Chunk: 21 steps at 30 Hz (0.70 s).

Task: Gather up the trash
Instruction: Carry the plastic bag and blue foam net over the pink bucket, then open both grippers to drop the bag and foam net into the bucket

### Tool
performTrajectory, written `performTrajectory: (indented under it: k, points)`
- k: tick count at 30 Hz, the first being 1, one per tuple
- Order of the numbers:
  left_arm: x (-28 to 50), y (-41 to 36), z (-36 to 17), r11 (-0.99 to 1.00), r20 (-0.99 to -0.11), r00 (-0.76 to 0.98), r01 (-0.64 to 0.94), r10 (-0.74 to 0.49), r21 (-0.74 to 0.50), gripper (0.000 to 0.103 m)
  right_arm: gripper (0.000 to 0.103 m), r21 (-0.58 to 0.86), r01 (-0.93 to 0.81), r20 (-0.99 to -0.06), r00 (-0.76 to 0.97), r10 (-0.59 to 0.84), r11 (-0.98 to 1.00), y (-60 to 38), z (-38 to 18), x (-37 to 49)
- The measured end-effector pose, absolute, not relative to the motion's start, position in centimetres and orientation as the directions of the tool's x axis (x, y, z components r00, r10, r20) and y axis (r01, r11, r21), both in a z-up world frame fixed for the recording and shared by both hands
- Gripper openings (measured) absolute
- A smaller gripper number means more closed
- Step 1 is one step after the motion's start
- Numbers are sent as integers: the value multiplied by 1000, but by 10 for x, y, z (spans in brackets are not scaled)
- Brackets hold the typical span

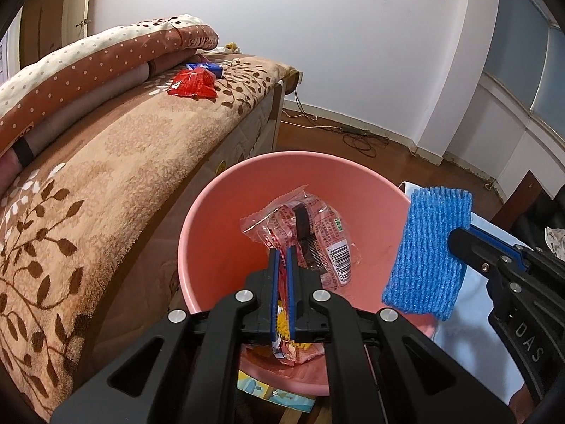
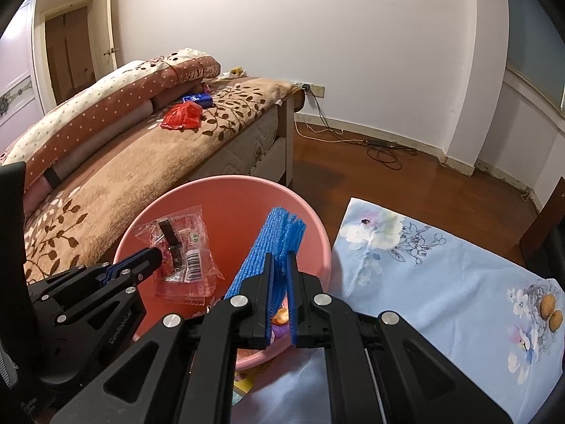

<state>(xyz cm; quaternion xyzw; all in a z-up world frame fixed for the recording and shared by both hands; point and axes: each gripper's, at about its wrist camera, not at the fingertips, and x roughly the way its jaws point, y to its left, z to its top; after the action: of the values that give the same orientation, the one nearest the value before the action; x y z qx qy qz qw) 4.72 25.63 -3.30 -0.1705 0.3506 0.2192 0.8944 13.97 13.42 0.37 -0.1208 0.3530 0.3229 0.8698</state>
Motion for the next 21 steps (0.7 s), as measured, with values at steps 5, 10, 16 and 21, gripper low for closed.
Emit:
performTrajectory:
  k: [5,10,16,21]
  points:
    - [49,258,-35,845,-713,650,-512,263,-155,6,21,28,-656,-693,532,487,755,136,3,139]
    - [50,260,-38,841,-729,636,-517,253,-160,6,30,38,-662,-687,527,501,749,134,5,138]
    - [49,263,-38,840,-728,645,-510,232,-184,8,31,52,-662,-685,522,509,748,128,5,137]
    - [45,262,-33,835,-715,662,-510,227,-207,57,39,66,-660,-677,521,519,749,118,8,134]
